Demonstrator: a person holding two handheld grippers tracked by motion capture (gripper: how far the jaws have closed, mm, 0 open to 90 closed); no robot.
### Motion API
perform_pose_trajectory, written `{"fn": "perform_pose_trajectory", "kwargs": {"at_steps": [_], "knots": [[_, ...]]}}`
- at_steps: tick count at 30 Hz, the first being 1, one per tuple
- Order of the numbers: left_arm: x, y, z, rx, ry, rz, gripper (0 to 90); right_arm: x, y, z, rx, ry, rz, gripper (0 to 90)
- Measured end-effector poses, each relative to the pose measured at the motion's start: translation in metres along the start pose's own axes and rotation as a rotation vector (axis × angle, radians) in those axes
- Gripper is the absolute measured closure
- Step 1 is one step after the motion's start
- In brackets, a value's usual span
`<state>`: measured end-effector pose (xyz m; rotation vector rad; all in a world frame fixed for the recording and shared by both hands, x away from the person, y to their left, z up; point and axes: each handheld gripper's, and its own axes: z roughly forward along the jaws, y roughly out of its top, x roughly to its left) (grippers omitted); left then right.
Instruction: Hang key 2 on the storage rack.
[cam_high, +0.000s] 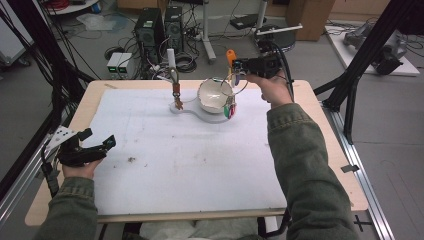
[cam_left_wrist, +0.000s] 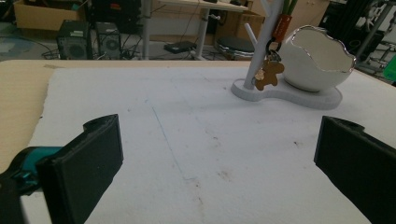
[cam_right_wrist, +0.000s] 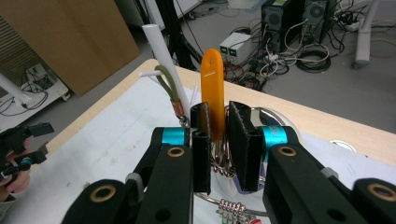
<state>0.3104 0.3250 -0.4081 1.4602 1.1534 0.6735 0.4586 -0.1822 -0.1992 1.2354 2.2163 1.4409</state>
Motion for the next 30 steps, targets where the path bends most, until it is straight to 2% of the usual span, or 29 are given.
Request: {"fn": "perform_pose_trajectory", "kwargs": {"at_steps": [15, 30], "knots": [[0.0, 0.0, 0.0, -0.004, -0.006, -0.002, 1.7, 0.017, 0.01, 0.032, 0.003, 0.036, 0.006, 79.7], [0.0, 0.0, 0.001, 0.003, -0.012, 0.002, 1.7, 0.037, 0.023, 0.053, 0.0, 0.067, 0.009, 79.7]]}}
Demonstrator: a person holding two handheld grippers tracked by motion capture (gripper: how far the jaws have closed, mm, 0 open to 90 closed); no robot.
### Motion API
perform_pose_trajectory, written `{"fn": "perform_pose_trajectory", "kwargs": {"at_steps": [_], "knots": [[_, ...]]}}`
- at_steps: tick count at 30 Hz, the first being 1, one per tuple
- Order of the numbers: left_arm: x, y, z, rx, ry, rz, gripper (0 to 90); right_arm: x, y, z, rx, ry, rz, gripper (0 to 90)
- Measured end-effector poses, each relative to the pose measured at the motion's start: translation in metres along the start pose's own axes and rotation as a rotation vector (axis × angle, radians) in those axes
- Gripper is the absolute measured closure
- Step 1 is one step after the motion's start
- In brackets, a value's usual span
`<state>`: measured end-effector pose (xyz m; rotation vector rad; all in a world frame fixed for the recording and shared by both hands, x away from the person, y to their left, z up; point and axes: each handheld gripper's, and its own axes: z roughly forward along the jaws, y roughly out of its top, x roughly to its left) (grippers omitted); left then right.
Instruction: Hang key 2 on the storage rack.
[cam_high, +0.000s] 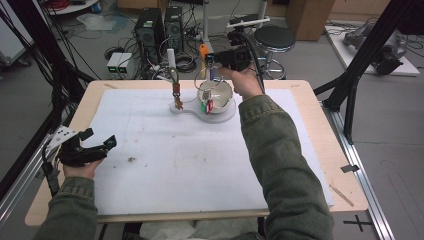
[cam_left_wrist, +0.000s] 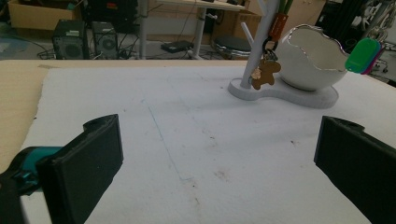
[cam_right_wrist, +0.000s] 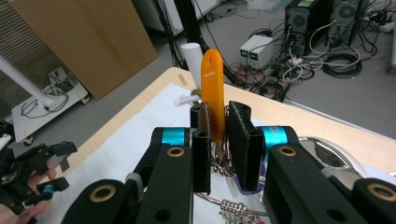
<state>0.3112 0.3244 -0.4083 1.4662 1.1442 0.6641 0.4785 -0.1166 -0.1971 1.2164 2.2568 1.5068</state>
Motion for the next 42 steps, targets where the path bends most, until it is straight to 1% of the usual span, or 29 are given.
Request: {"fn": "perform_pose_trajectory", "kwargs": {"at_steps": [8, 11, 13, 18, 22, 26, 30, 34, 37, 42], "knots": [[0.0, 0.0, 0.0, 0.002, 0.0, 0.006, 1.7, 0.015, 0.009, 0.02, 0.01, 0.02, -0.017, 79.7], [0.0, 0.0, 0.0, 0.004, 0.002, 0.007, 1.7, 0.02, 0.013, 0.028, 0.021, 0.017, -0.019, 79.7], [0.0, 0.0, 0.0, 0.009, 0.006, 0.008, 1.7, 0.023, 0.016, 0.034, 0.024, 0.021, -0.037, 79.6], [0.001, 0.0, -0.001, 0.011, 0.007, 0.008, 1.7, 0.029, 0.019, 0.051, 0.045, 0.02, -0.04, 79.7], [0.001, 0.0, -0.001, 0.004, 0.004, -0.001, 1.7, 0.034, 0.02, 0.062, 0.043, 0.024, -0.033, 79.7], [0.002, 0.0, -0.001, 0.001, 0.003, -0.003, 1.7, 0.038, 0.02, 0.071, 0.023, 0.008, -0.019, 79.7], [0.002, 0.0, -0.001, 0.003, 0.002, -0.002, 1.7, 0.04, 0.022, 0.08, 0.014, -0.015, -0.005, 79.7], [0.002, 0.0, -0.001, 0.001, 0.002, -0.006, 1.7, 0.038, 0.022, 0.088, 0.008, -0.038, 0.007, 79.7], [0.002, 0.0, -0.001, 0.006, -0.001, -0.001, 1.7, 0.034, 0.021, 0.093, 0.007, -0.039, 0.027, 79.7], [0.003, 0.0, -0.001, 0.004, 0.0, -0.003, 1.7, 0.032, 0.02, 0.1, 0.01, -0.051, 0.029, 79.7]]}}
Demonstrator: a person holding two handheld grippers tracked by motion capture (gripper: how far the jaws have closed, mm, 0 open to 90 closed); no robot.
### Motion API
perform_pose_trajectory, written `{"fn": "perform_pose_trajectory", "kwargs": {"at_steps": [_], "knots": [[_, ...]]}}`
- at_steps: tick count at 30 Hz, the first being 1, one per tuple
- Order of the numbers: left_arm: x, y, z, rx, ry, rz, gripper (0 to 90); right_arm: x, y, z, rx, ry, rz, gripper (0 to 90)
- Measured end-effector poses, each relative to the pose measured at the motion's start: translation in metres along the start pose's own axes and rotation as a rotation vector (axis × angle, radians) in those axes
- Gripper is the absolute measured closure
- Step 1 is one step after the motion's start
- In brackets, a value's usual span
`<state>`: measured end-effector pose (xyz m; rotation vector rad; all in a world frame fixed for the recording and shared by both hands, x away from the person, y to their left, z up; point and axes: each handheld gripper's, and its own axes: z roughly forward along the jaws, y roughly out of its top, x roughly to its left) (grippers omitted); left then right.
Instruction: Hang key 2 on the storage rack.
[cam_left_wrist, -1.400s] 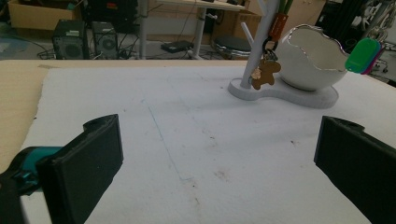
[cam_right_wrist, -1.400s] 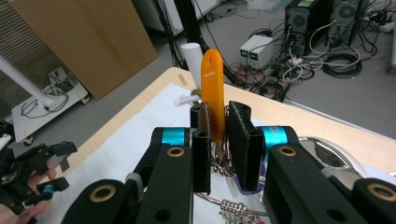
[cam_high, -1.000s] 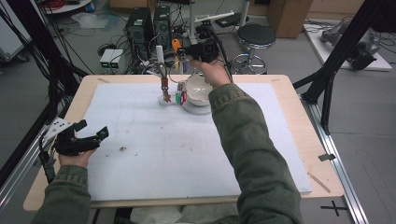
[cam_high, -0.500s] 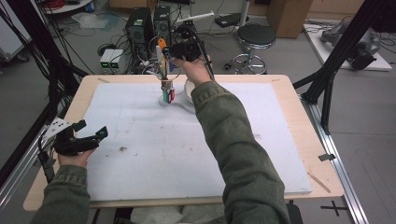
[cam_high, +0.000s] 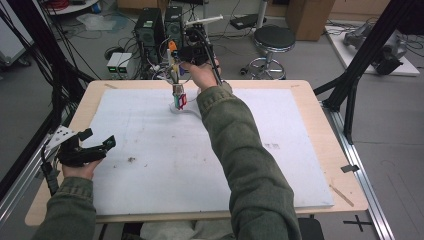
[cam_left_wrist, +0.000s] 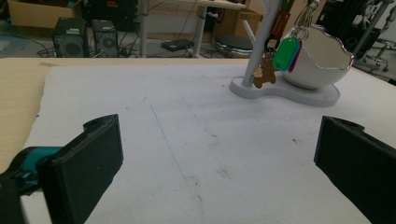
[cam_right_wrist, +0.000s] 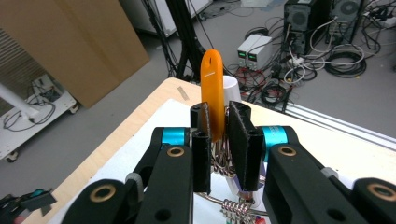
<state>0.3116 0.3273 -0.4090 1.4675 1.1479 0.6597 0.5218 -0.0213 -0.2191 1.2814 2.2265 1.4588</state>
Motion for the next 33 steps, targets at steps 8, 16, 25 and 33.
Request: {"fn": "perform_pose_trajectory", "kwargs": {"at_steps": [8, 16, 25, 33], "knots": [[0.0, 0.0, -0.001, 0.003, 0.0, 0.0, 1.7, -0.002, -0.008, 0.014, 0.01, -0.01, 0.018, 79.6], [0.001, 0.0, -0.001, 0.003, 0.0, 0.0, 1.7, 0.004, -0.01, 0.017, 0.019, -0.018, 0.008, 78.2], [0.0, 0.0, -0.001, 0.001, 0.0, 0.001, 1.7, 0.008, -0.01, 0.003, 0.03, 0.005, -0.043, 38.6], [-0.001, 0.0, 0.0, 0.003, -0.001, 0.002, 1.7, 0.006, -0.016, -0.006, 0.067, -0.025, -0.057, 10.5]]}}
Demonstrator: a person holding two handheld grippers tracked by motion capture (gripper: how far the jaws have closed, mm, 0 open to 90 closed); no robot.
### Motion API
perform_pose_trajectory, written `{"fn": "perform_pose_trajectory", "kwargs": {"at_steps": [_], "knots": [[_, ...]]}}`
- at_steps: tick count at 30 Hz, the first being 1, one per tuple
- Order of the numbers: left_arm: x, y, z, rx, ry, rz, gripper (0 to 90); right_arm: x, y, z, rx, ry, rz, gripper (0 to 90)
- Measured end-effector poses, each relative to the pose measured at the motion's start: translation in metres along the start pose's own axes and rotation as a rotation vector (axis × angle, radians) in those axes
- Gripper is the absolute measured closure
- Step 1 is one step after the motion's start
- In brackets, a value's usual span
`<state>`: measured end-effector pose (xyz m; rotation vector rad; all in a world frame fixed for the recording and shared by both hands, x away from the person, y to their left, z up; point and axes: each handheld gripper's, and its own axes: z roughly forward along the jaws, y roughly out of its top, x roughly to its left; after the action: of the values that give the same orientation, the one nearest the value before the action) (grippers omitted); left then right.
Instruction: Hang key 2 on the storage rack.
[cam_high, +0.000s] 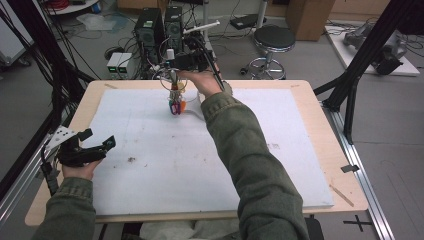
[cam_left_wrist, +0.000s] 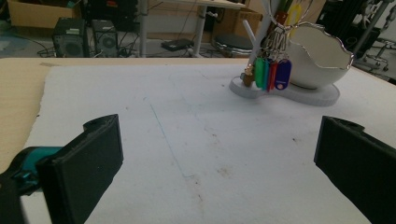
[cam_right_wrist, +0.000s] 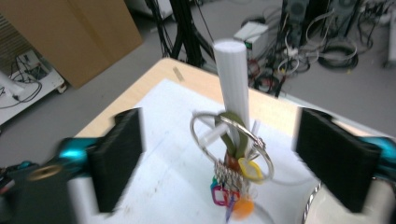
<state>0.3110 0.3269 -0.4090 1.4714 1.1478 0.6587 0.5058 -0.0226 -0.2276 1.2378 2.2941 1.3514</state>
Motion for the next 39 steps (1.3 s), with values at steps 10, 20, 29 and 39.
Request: {"fn": "perform_pose_trajectory", "kwargs": {"at_steps": [10, 20, 29, 39], "knots": [[0.0, 0.0, 0.0, 0.0, 0.003, 0.001, 1.7, -0.016, -0.017, -0.012, 0.05, -0.002, -0.035, 1.7], [-0.001, 0.0, 0.0, 0.004, 0.005, 0.008, 1.7, -0.032, -0.035, -0.026, 0.063, -0.018, -0.032, 1.7], [-0.001, 0.0, 0.0, 0.002, 0.007, 0.006, 1.7, -0.048, -0.054, -0.04, 0.057, -0.034, -0.008, 1.8], [-0.001, 0.0, -0.001, 0.007, 0.009, 0.012, 1.7, -0.068, -0.078, -0.055, 0.027, -0.055, 0.018, 1.8]]}}
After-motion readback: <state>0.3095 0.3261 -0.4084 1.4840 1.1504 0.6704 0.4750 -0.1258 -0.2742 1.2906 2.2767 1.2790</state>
